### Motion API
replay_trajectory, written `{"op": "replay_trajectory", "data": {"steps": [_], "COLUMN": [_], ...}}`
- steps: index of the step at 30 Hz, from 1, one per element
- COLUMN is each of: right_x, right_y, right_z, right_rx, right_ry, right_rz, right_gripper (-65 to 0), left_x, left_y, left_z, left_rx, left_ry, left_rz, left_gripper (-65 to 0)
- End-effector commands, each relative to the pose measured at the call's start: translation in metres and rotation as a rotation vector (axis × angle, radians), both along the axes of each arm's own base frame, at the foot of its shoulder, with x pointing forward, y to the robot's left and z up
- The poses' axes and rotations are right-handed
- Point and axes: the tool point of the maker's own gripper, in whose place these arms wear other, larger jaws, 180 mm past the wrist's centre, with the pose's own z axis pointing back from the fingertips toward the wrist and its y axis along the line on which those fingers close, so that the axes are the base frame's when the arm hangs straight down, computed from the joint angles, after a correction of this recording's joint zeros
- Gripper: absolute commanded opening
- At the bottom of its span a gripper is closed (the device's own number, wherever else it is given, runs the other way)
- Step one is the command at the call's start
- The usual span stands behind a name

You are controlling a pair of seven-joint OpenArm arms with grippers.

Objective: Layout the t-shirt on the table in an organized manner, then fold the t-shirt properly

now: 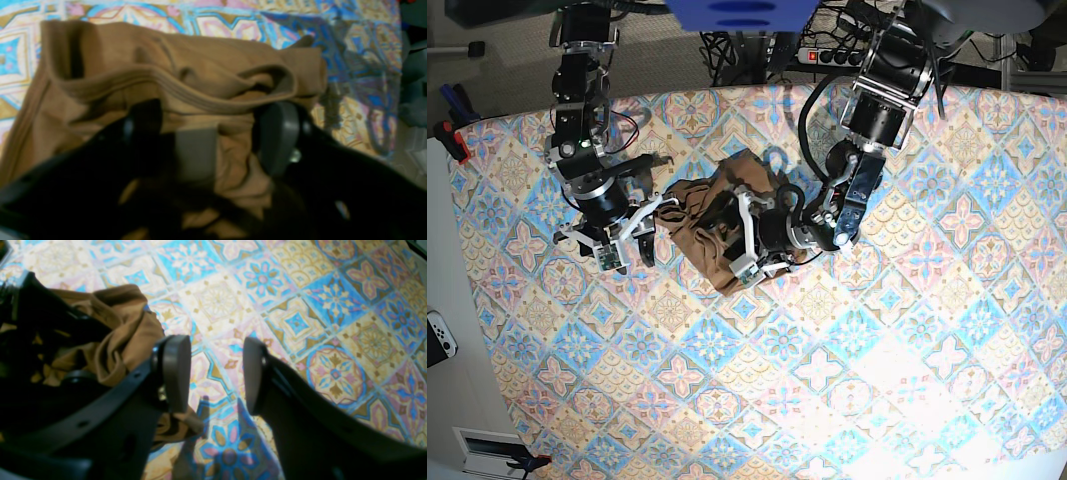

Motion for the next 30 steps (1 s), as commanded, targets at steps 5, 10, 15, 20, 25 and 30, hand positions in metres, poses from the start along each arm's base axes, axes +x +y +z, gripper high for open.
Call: {"op": "replay_trajectory", "data": {"steps": [5, 10, 15, 20, 25, 30], "right_x": [0.006, 0.006, 0.007, 0.003, -0.010, -0.053], "right_y": [0.001, -0.001, -0.034, -0.088, -0.131, -0.145], "right_z": [0.015, 0.015, 0.020, 0.028, 0.033, -0.003], "right_rx": [0.008, 0.007, -0.010, -0.038, -0.061, -0.086], "right_ry": [-0.054, -0.053, -0.069, -0.090, -0.096, 0.026], "right_rz": [0.007, 0.003, -0.084, -0.229, -0.345, -0.387], "right_gripper": [-40.5, -40.6, -51.6, -65.0, -65.0, -65.0], "left_x": [0.012, 0.006, -0.013, -0.026, -0.049, -0.084], "left_y": [-0.001, 0.014, 0.041, 0.074, 0.092, 0.111], "left_z": [0.087, 0.134, 0.145, 0.135, 0.103, 0.069], "left_rx": [-0.118, -0.170, -0.057, 0.016, 0.050, 0.127], "left_ry": [-0.243, -0.377, -0.413, -0.371, -0.270, -0.171], "left_rz": [0.023, 0.074, 0.111, 0.194, 0.238, 0.212], "left_gripper": [-39.8, -47.7, -55.8, -65.0, -65.0, -65.0]}}
